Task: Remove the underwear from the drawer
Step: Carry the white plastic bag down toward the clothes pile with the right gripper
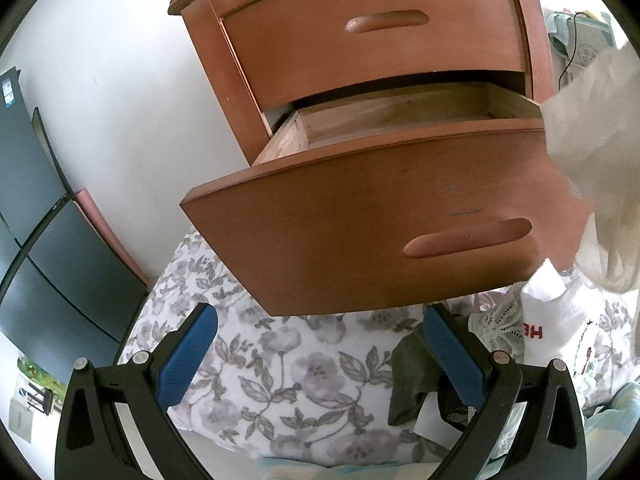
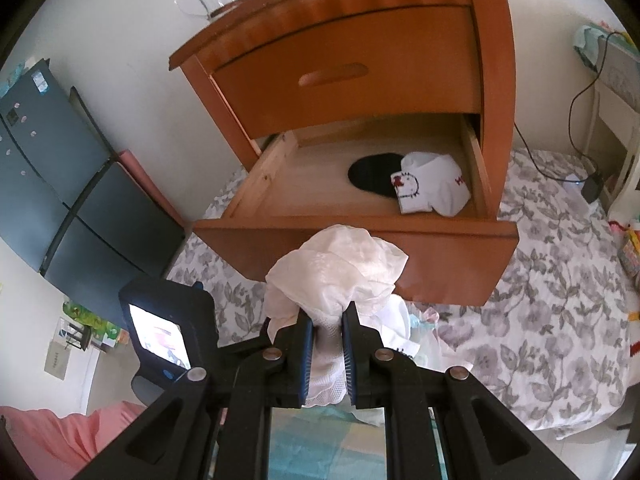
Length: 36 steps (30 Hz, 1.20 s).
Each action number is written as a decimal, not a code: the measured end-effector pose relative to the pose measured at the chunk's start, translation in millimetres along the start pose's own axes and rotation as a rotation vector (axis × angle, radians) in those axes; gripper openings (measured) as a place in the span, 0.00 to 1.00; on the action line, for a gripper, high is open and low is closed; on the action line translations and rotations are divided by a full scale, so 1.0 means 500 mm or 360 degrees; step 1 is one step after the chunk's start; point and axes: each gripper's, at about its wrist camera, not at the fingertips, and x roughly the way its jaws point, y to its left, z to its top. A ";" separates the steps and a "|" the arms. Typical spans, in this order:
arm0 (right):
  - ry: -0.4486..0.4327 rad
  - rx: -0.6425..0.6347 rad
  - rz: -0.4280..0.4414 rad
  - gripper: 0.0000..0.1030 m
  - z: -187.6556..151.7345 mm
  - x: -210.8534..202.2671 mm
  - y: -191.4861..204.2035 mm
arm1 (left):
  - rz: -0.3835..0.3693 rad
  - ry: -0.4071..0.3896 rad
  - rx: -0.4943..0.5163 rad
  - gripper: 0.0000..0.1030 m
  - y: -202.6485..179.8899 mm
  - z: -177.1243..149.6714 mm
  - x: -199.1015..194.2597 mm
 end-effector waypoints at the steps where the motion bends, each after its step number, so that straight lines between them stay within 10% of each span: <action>1: 0.0005 0.0002 -0.0001 0.14 -0.001 0.002 -0.001 | 0.0000 0.0001 0.0000 1.00 0.000 0.000 0.000; 18: 0.0371 0.0136 -0.0128 0.15 -0.080 0.173 -0.086 | -0.0004 0.0008 -0.0003 1.00 0.000 -0.001 0.003; 36: 0.0467 0.0225 -0.0138 0.17 -0.117 0.242 -0.107 | -0.0012 0.0029 -0.0006 1.00 0.001 -0.002 0.006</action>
